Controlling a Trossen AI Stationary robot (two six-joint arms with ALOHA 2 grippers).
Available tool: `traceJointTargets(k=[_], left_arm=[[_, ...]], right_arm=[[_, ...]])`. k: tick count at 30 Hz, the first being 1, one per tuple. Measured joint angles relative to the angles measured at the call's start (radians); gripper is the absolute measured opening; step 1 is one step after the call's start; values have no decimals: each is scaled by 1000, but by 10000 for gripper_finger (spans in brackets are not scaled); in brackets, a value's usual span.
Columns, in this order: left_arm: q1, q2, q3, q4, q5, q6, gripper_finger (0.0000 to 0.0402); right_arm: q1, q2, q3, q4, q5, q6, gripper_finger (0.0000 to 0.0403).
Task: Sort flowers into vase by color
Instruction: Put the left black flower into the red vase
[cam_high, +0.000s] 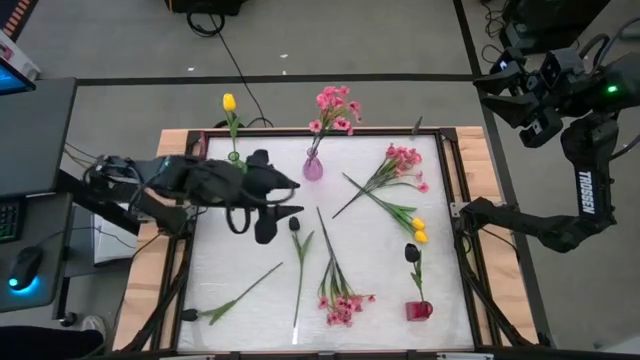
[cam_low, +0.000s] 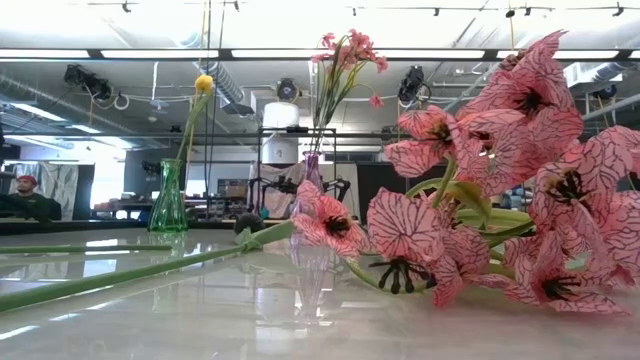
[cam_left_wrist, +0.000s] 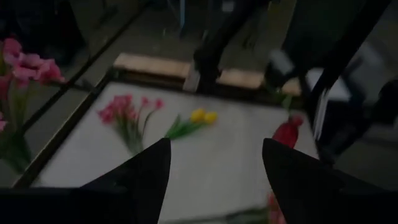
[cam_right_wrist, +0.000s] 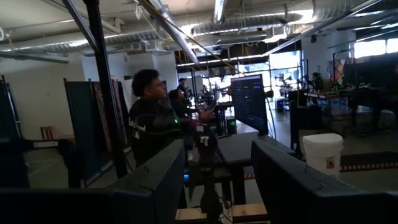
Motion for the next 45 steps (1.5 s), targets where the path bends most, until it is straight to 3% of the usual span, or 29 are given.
traceJointTargets(k=[7, 13, 25, 37, 45], left_arm=[[0, -199, -519, 472, 40, -79, 259], [-17, -238, -768, 734, 68, -152, 259], [-36, -242, -956, 800, 194, -285, 259], [-122, -241, -1089, 808, 199, -454, 259], [-180, -240, -1139, 732, 199, -691, 259]], right_arm=[[0, 0, 0, 1, 0, 0, 196], [0, 0, 0, 1, 0, 0, 196], [0, 0, 0, 2, 0, 0, 196], [0, 0, 0, 1, 0, 0, 196], [0, 0, 0, 1, 0, 0, 196]])
